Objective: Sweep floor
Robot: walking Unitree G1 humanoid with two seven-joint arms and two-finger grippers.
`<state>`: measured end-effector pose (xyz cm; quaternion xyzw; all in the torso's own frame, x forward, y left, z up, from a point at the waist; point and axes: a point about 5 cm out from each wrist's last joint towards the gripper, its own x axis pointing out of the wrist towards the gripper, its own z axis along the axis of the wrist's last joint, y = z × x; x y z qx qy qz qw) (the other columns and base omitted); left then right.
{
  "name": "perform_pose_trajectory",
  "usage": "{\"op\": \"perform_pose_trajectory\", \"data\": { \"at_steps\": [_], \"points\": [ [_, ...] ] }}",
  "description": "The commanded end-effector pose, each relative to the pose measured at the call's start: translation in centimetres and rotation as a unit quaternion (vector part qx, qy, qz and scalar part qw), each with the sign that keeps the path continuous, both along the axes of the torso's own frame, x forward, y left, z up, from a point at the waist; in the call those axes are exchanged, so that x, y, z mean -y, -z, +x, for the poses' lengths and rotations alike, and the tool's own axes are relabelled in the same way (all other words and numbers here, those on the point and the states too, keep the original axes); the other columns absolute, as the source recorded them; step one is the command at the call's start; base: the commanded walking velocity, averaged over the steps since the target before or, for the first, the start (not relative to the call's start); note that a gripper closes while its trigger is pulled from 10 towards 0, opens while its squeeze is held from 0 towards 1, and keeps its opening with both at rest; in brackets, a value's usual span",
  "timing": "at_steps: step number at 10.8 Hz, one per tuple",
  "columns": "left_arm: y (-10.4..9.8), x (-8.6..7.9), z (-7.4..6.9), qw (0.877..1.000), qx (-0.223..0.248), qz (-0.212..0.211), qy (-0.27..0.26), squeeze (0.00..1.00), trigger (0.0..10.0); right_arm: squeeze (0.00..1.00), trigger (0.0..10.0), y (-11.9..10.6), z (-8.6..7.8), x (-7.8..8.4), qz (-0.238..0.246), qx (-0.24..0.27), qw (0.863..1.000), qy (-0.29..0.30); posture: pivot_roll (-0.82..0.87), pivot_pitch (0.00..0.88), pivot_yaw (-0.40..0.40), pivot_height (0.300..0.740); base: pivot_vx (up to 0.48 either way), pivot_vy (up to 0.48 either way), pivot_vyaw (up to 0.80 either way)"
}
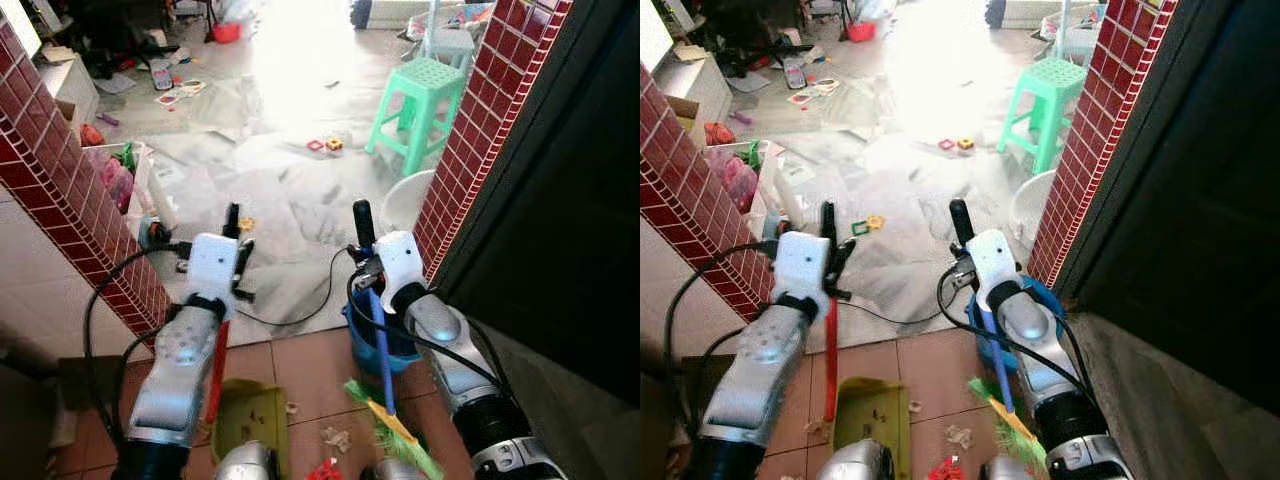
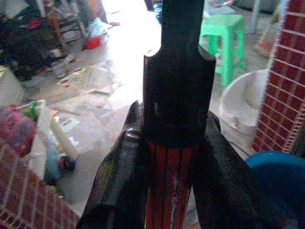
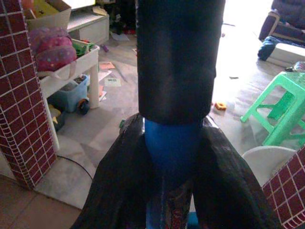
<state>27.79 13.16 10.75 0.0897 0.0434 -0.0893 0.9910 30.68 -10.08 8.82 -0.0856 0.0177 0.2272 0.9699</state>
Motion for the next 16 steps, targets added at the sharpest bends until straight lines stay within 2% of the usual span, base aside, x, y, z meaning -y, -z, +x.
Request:
{"op": "perform_pose_trajectory", "data": {
  "at_steps": [1, 4, 8, 13, 16],
  "points": [
    [-0.5, 0.8, 0.0, 1.000, 0.007, -0.010, 0.011, 0.00, 10.0, 0.00, 10.0, -0.3, 0.1, -0.1, 0.007, 0.000, 1.000, 0.003, -0.07, 0.048, 0.017, 0.740, 0.000, 0.000, 0.00],
    [-1.0, 1.4, 0.2, 1.000, 0.018, -0.018, 0.016, 0.00, 10.0, 0.00, 10.0, -0.2, -0.1, -0.2, 0.006, -0.002, 1.000, 0.002, -0.07, 0.047, 0.018, 0.740, 0.000, 0.000, 0.00],
    [-2.0, 1.6, 0.7, 0.999, 0.035, -0.031, 0.008, 0.00, 10.0, 0.00, 10.0, -0.8, 0.1, 0.0, 0.006, 0.014, 1.000, 0.009, -0.08, 0.040, 0.015, 0.740, -0.278, 0.000, 0.00],
    [-2.1, 1.6, 0.9, 0.999, 0.035, -0.037, 0.005, 0.00, 10.0, 0.00, 10.0, -0.7, 0.2, -0.2, 0.001, 0.016, 1.000, 0.008, -0.08, 0.036, 0.015, 0.740, -0.334, 0.000, 0.00],
    [-2.4, 1.7, 1.2, 0.998, 0.045, -0.044, 0.004, 0.00, 10.0, 0.00, 10.0, -1.5, 0.7, 0.3, -0.029, 0.049, 0.998, 0.030, -0.08, 0.032, 0.015, 0.740, -0.091, 0.000, 0.00]
  ]
}}
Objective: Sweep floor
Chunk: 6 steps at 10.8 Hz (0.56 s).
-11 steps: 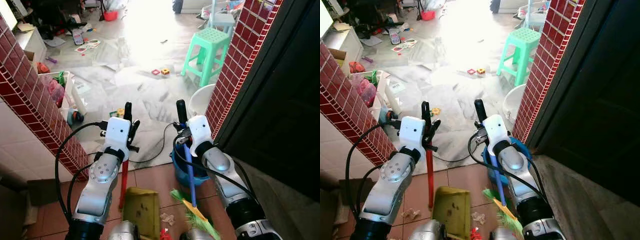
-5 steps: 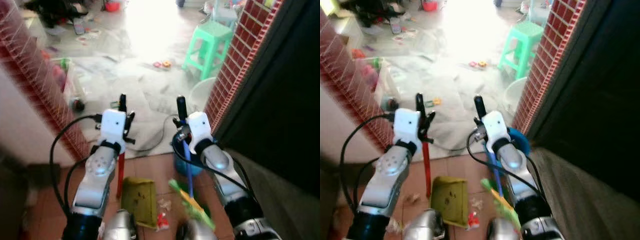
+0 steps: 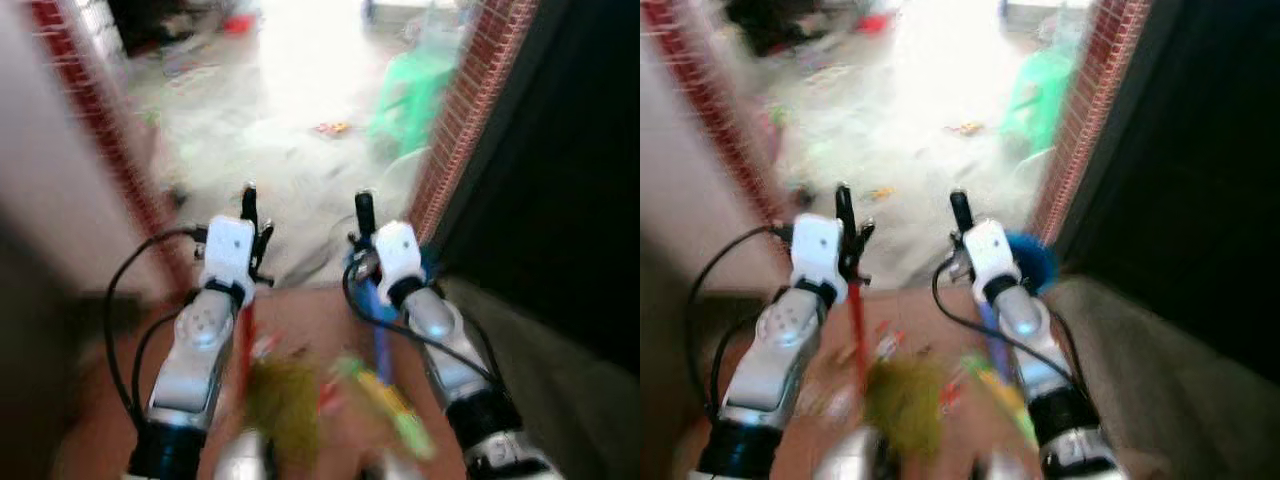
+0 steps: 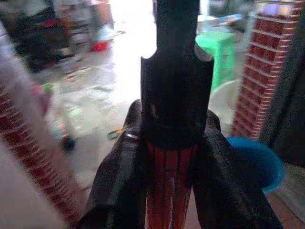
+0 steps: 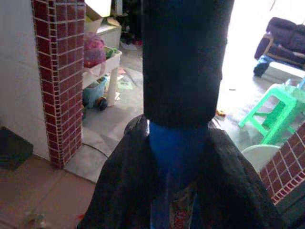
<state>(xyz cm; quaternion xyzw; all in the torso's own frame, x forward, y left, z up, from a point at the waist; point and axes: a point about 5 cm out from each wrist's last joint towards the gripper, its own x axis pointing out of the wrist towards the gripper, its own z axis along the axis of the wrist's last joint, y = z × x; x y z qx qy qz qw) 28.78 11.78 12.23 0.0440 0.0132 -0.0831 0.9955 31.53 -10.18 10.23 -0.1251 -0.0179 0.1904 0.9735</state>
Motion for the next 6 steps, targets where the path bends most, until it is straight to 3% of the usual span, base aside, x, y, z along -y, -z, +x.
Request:
{"op": "perform_pose_trajectory", "data": {
  "at_steps": [1, 4, 6],
  "points": [
    [-1.4, -0.1, 0.4, 0.999, 0.035, 0.009, -0.008, 0.00, 10.0, 0.00, 10.0, -0.6, 0.5, 1.2, -0.021, 0.023, 0.999, 0.029, -0.08, 0.031, 0.017, 0.740, 0.000, 0.000, 0.00],
    [-2.2, -1.1, 1.0, 0.997, 0.054, 0.017, -0.054, 0.00, 10.0, 0.00, 10.0, -1.4, 1.4, 1.5, -0.063, 0.041, 0.997, 0.022, -0.06, 0.036, 0.025, 0.740, 0.000, 0.000, 0.00],
    [-2.1, -0.8, 1.2, 0.996, 0.058, 0.012, -0.071, 0.00, 10.0, 0.00, 10.0, -1.4, 2.0, 1.9, -0.100, 0.030, 0.995, 0.006, -0.06, 0.035, 0.006, 0.740, 0.000, 0.000, 0.00]
  ]
}}
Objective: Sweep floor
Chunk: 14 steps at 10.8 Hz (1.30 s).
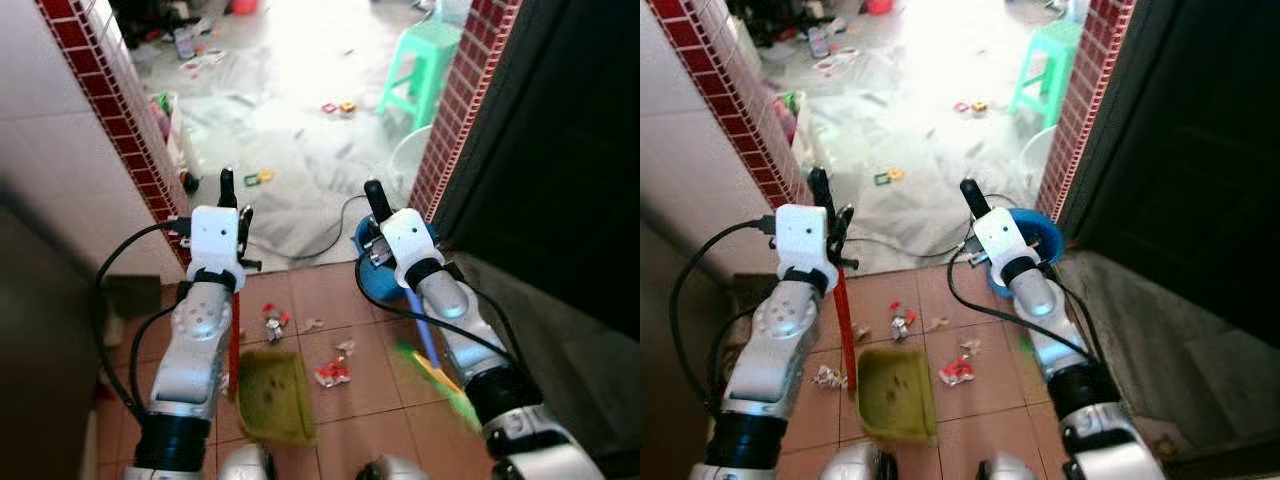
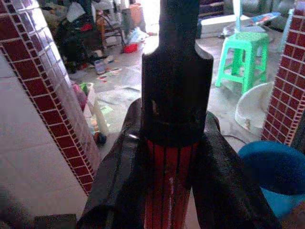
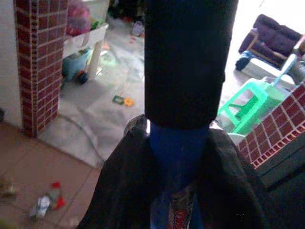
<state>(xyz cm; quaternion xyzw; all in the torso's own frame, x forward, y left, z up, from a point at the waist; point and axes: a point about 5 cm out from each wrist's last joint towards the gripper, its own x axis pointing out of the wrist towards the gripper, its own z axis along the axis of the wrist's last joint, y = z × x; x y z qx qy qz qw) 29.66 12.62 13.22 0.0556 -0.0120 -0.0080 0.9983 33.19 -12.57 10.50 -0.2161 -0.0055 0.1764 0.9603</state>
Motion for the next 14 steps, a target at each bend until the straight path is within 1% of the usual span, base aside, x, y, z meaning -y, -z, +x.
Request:
{"op": "perform_pose_trajectory", "data": {
  "at_steps": [1, 2, 3, 4, 5, 6, 7, 8, 9, 10, 11, 12, 13, 14],
  "points": [
    [-1.1, 0.3, 0.2, 1.000, 0.028, -0.003, -0.003, 0.00, 10.0, 0.00, 10.0, -0.7, 0.7, 0.9, -0.033, 0.008, 0.999, 0.007, -0.06, 0.037, -0.002, 0.740, 0.000, 0.000, 0.80],
    [-0.9, 0.2, 0.1, 1.000, 0.026, -0.005, -0.005, 0.00, 10.0, 0.00, 10.0, -0.2, 0.7, 1.2, -0.039, -0.005, 0.999, 0.010, -0.08, 0.038, -0.005, 0.740, 0.000, 0.000, 0.80],
    [0.0, 0.1, -0.1, 1.000, 0.021, 0.015, 0.004, 0.00, 10.0, 0.00, 10.0, 0.2, 0.4, 0.8, -0.039, -0.016, 0.999, -0.006, -0.08, 0.032, -0.004, 0.740, 0.000, 0.000, 0.00],
    [0.5, -0.2, -0.2, 1.000, 0.010, 0.010, -0.003, 0.00, 10.0, 0.00, 10.0, 0.3, 0.1, 0.2, -0.036, -0.011, 0.999, -0.011, -0.09, 0.031, 0.001, 0.740, 0.000, 0.000, 0.47],
    [0.9, -0.1, -0.2, 1.000, 0.005, 0.010, -0.005, 0.00, 10.0, 0.00, 10.0, 0.4, 0.1, -0.4, -0.025, 0.004, 1.000, 0.014, -0.09, 0.031, -0.004, 0.740, 0.000, 0.000, 0.00],
    [1.3, 0.1, -0.1, 1.000, -0.001, 0.011, -0.005, 0.00, 10.0, 0.00, 10.0, 0.7, 0.2, -0.5, 0.006, -0.004, 0.999, 0.053, -0.09, 0.029, -0.002, 0.740, 0.000, 0.000, 0.00],
    [2.0, 0.0, 0.0, 1.000, -0.020, 0.004, -0.007, 0.00, 10.0, 0.00, 10.0, 0.6, 0.1, -1.2, 0.036, 0.002, 0.996, 0.080, -0.08, 0.039, 0.027, 0.740, 0.000, 0.000, 0.00],
    [2.5, -0.1, 0.2, 0.999, -0.030, -0.008, -0.008, 0.00, 10.0, 0.00, 10.0, 0.5, -0.1, -1.7, 0.067, 0.006, 0.992, 0.106, -0.08, 0.042, 0.041, 0.740, 0.000, 0.000, 0.00],
    [2.8, 0.0, 0.6, 0.999, -0.034, -0.011, -0.009, 0.00, 10.0, 0.00, 10.0, 0.5, -0.2, -1.7, 0.091, 0.001, 0.988, 0.122, -0.09, 0.045, 0.043, 0.740, 0.000, 0.000, 0.00],
    [3.6, -0.1, 1.1, 0.998, -0.041, -0.051, -0.025, 0.00, 10.0, 0.00, 10.0, 0.5, -0.1, -1.0, 0.129, -0.010, 0.981, 0.146, -0.11, 0.046, 0.046, 0.740, 0.000, 0.000, 0.00],
    [4.0, -0.1, 1.2, 0.995, -0.049, -0.081, -0.023, 0.00, 10.0, 0.00, 10.0, 0.5, 0.0, -0.8, 0.139, -0.014, 0.979, 0.149, -0.11, 0.048, 0.042, 0.740, 0.000, 0.000, 0.00],
    [5.0, -0.7, 1.7, 0.993, -0.045, -0.085, -0.073, 0.00, 10.0, 0.00, 10.0, 0.2, 0.7, -0.3, 0.147, -0.019, 0.975, 0.163, -0.11, 0.050, 0.033, 0.740, 0.000, 0.000, 0.00],
    [6.1, -0.9, 1.7, 0.990, -0.035, -0.087, -0.104, 0.00, 10.0, 0.00, 10.0, -0.5, 1.4, -0.6, 0.159, -0.018, 0.973, 0.165, -0.11, 0.051, 0.023, 0.740, 0.000, 0.000, 0.00],
    [7.1, -1.1, 1.6, 0.982, -0.054, -0.126, -0.130, 0.00, 10.0, 0.00, 10.0, -0.8, 1.8, -0.9, 0.163, -0.019, 0.973, 0.164, -0.11, 0.051, 0.020, 0.740, 0.000, 0.000, 0.00]
  ]
}}
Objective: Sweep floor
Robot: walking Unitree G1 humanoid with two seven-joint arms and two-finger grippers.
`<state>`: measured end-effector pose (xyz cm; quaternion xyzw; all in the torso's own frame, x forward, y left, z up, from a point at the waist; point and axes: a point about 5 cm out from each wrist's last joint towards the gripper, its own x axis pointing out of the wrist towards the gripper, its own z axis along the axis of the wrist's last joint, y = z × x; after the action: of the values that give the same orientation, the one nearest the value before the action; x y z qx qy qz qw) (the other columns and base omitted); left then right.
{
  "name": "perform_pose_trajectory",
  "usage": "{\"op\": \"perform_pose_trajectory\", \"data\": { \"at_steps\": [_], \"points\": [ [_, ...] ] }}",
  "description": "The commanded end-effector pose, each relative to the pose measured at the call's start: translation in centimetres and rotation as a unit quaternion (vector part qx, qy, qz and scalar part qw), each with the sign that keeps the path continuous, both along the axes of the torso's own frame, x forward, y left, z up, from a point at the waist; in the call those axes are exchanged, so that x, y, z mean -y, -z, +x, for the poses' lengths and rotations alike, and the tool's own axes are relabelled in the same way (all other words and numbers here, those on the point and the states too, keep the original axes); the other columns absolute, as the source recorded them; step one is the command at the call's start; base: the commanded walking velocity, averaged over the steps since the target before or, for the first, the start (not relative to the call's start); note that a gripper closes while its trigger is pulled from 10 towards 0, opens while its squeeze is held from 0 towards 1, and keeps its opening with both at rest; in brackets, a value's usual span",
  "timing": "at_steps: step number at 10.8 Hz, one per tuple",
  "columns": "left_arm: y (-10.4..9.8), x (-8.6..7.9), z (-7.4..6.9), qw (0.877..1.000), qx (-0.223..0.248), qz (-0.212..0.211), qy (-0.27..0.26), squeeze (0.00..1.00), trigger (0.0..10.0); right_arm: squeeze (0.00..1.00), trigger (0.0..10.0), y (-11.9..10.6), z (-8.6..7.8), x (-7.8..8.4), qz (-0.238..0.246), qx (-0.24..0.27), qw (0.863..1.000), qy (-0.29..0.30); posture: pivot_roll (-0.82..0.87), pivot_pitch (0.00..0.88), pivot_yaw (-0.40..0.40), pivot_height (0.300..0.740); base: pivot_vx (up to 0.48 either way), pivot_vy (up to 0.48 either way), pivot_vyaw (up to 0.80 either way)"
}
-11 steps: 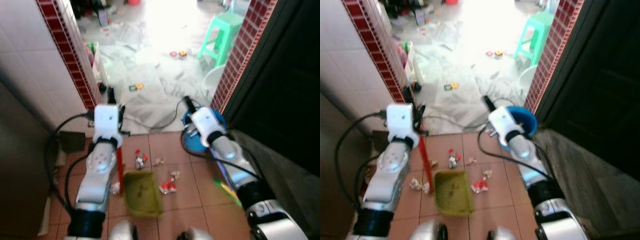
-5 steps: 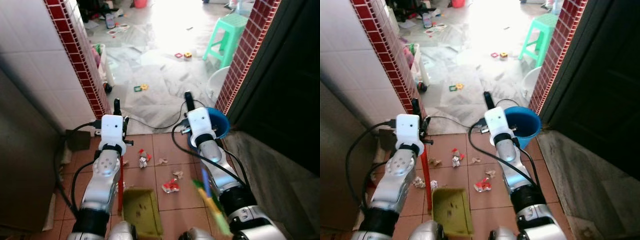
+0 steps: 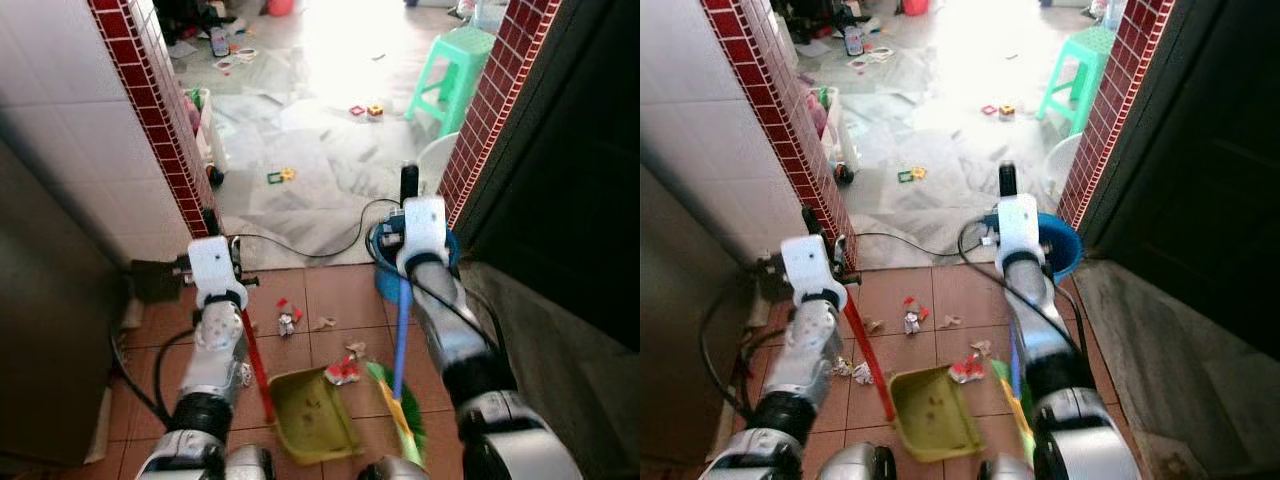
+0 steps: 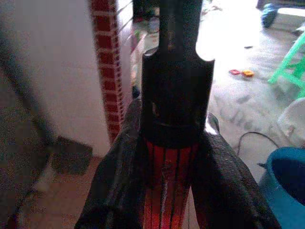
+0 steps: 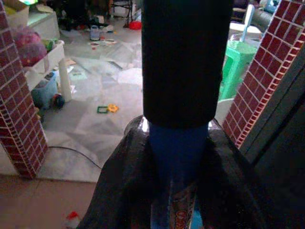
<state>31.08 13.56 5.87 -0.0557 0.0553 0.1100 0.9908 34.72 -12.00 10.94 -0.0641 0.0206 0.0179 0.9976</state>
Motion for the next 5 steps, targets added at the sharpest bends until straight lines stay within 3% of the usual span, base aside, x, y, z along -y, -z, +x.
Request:
{"op": "perform_pose_trajectory", "data": {
  "at_steps": [1, 2, 4, 5],
  "points": [
    [-0.3, -0.2, 0.4, 1.000, 0.005, -0.002, -0.007, 0.00, 10.0, 0.00, 10.0, -0.5, 0.4, -0.4, 0.016, 0.002, 1.000, -0.001, -0.11, 0.049, 0.012, 0.740, 0.000, 0.000, 0.00],
    [-0.4, -0.2, 0.4, 0.999, 0.003, 0.037, -0.015, 0.00, 10.0, 0.00, 10.0, -0.6, 0.4, -0.4, 0.017, 0.004, 1.000, -0.003, -0.11, 0.048, 0.011, 0.740, 0.000, 0.000, 0.00],
    [0.1, 1.1, 0.7, 1.000, -0.006, 0.006, 0.025, 0.00, 10.0, 0.00, 10.0, -1.0, 0.4, -0.7, 0.052, 0.015, 0.998, -0.017, -0.12, 0.046, 0.007, 0.740, 0.000, 0.000, 0.00],
    [0.3, 1.5, 0.8, 0.999, -0.010, 0.020, 0.033, 0.00, 10.0, 0.00, 10.0, -1.4, 0.5, -0.9, 0.065, 0.020, 0.997, -0.034, -0.13, 0.045, 0.007, 0.740, 0.000, 0.000, 0.00]
  ]
}}
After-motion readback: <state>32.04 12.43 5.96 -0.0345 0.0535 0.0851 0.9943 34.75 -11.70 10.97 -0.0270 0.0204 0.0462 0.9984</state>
